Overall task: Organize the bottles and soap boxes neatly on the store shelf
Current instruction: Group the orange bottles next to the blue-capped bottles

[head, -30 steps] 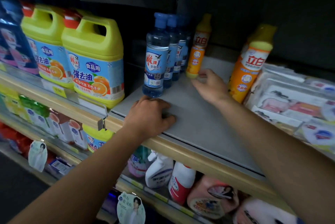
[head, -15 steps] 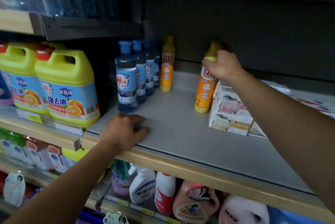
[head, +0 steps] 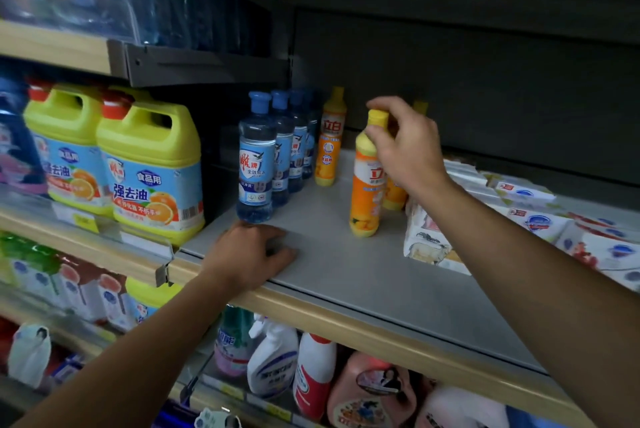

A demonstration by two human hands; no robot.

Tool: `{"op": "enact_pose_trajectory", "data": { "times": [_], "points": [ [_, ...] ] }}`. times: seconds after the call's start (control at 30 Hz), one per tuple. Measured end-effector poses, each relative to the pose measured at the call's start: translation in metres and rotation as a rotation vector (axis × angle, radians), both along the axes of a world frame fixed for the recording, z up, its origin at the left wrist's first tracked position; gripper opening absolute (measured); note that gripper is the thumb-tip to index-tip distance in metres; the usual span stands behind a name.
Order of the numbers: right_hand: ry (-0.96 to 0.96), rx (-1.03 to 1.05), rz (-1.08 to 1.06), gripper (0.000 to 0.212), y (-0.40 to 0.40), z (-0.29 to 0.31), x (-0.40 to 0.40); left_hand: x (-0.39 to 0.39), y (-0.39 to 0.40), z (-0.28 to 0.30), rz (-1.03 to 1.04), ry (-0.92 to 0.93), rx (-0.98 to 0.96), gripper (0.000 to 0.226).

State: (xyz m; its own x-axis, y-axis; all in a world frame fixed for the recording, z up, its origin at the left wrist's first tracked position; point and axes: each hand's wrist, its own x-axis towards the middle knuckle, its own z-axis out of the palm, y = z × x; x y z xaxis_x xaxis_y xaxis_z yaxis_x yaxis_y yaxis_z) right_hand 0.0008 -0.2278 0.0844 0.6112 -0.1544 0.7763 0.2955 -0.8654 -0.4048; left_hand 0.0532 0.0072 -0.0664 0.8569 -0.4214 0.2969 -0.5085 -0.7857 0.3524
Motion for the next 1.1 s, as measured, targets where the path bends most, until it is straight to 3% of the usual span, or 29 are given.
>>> {"op": "enact_pose_trajectory", "data": {
  "times": [0.07, 0.2, 0.27, 0.4, 0.47, 0.6, 0.7, 0.8, 0.9, 1.0, 1.1],
  "points": [
    [0.02, 0.113, 0.069, 0.029, 0.011, 0.008, -0.008, -0.006, 0.0, 0.008, -0.061, 0.103, -0.131, 0.07],
    [0.106, 0.29, 0.204, 0.022, 0.032, 0.018, -0.017, -0.041, -0.011, 0.032, -0.277, 0.331, -0.591, 0.083],
    [0.119, 0.339, 0.229, 0.013, 0.042, 0.02, -0.02, -0.065, -0.016, 0.039, -0.34, 0.408, -0.744, 0.072],
    [0.176, 0.415, 0.22, 0.004, 0.052, 0.021, -0.024, -0.116, -0.021, 0.053, -0.276, 0.578, -1.016, 0.032],
    [0.264, 0.515, 0.217, 0.011, 0.054, 0.013, -0.022, -0.137, -0.024, 0.063, -0.253, 0.774, -1.119, 0.033],
    [0.598, 0.908, 0.336, 0.028, 0.051, -0.014, -0.021, -0.16, -0.027, 0.088, -0.237, 1.197, -1.282, 0.057],
    [0.767, 1.057, 0.412, 0.047, 0.045, -0.034, -0.021, -0.168, -0.029, 0.102, -0.256, 1.364, -1.382, 0.059],
    [0.831, 1.095, 0.413, 0.054, 0.044, -0.047, -0.021, -0.171, -0.032, 0.104, -0.269, 1.381, -1.375, 0.048],
    [0.811, 1.08, 0.381, 0.053, 0.043, -0.051, -0.021, -0.17, -0.032, 0.104, -0.283, 1.379, -1.336, 0.052],
    [0.651, 1.067, 0.339, 0.042, 0.042, -0.046, -0.023, -0.163, -0.031, 0.098, -0.29, 1.375, -1.274, 0.06],
    [0.381, 0.837, 0.219, 0.027, 0.043, -0.032, -0.029, -0.148, -0.03, 0.077, -0.238, 1.101, -1.101, 0.04]
  ]
}}
